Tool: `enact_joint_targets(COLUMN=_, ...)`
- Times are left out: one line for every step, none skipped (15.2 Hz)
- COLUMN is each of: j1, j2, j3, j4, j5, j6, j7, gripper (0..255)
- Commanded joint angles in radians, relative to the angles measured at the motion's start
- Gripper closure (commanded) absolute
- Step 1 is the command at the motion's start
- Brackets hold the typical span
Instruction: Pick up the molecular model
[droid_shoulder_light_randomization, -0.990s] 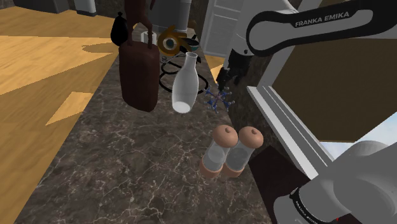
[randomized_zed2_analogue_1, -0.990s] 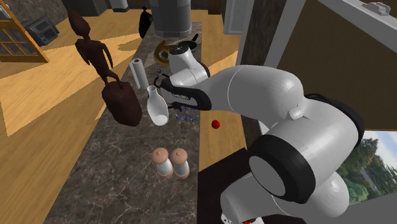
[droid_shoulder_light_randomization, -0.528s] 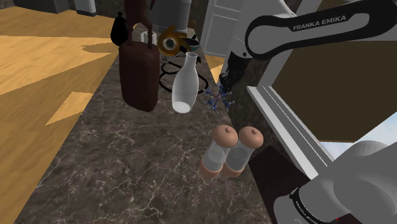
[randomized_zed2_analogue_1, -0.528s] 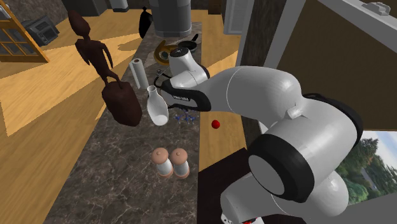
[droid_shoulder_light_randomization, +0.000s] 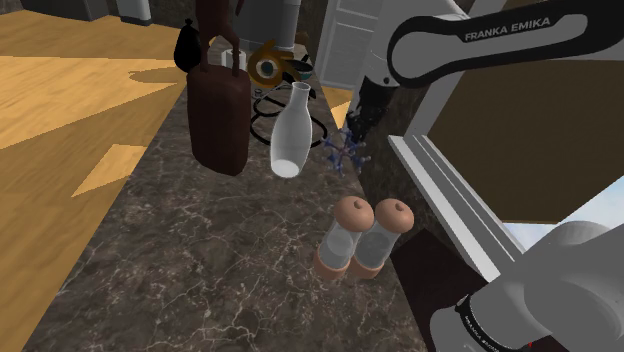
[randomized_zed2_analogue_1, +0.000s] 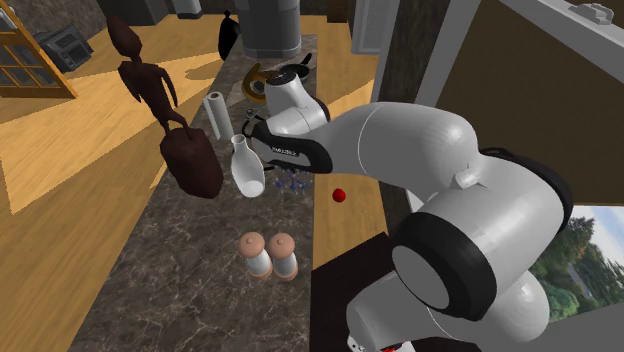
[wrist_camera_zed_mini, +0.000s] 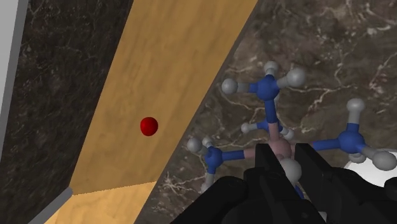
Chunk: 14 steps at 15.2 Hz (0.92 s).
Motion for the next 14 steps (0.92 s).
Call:
enact_joint_targets(j1=0.001, j2=-0.010, j3=0.000, j4=0.020, j5=0.002, j6=-0.029, j7=-0.004, gripper=255)
enact_joint_targets(j1=0.001, j2=-0.013, j3=-0.001, j4=0.030, j5=0.003, j6=-0.043, j7=-0.005, gripper=255)
enact_joint_targets(j1=0.001, j2=-0.017, j3=-0.001, j4=0.040, j5=0.004, j6=-0.056, j7=-0.007, gripper=255)
enact_joint_targets(j1=0.001, j2=-0.020, j3=-0.001, j4=0.050, j5=0.005, j6=-0.070, j7=-0.008, gripper=255)
enact_joint_targets(j1=0.001, j2=-0.023, j3=-0.001, j4=0.061, j5=0.006, j6=-0.084, j7=-0.010, gripper=255)
enact_joint_targets(j1=0.001, j2=-0.026, j3=-0.001, j4=0.072, j5=0.007, j6=-0.097, j7=-0.011, gripper=255)
enact_joint_targets(j1=0.002, j2=-0.029, j3=-0.001, j4=0.083, j5=0.007, j6=-0.111, j7=-0.013, gripper=255)
enact_joint_targets(j1=0.002, j2=-0.031, j3=-0.001, j4=0.094, j5=0.008, j6=-0.125, j7=-0.014, gripper=255)
enact_joint_targets(j1=0.002, j2=-0.033, j3=-0.001, j4=0.106, j5=0.009, j6=-0.138, j7=-0.016, gripper=255)
enact_joint_targets(j1=0.002, j2=-0.035, j3=-0.001, j4=0.117, j5=0.009, j6=-0.152, j7=-0.017, gripper=255)
enact_joint_targets(j1=0.002, j2=-0.037, j3=-0.001, j4=0.129, j5=0.010, j6=-0.165, j7=-0.019, gripper=255)
enact_joint_targets(j1=0.002, j2=-0.038, j3=-0.002, j4=0.141, j5=0.011, j6=-0.179, j7=-0.020, gripper=255)
enact_joint_targets(j1=0.002, j2=-0.039, j3=-0.002, j4=0.143, j5=0.011, j6=-0.181, j7=-0.020, gripper=255)
enact_joint_targets(j1=0.002, j2=-0.039, j3=-0.002, j4=0.143, j5=0.011, j6=-0.181, j7=-0.020, gripper=255)
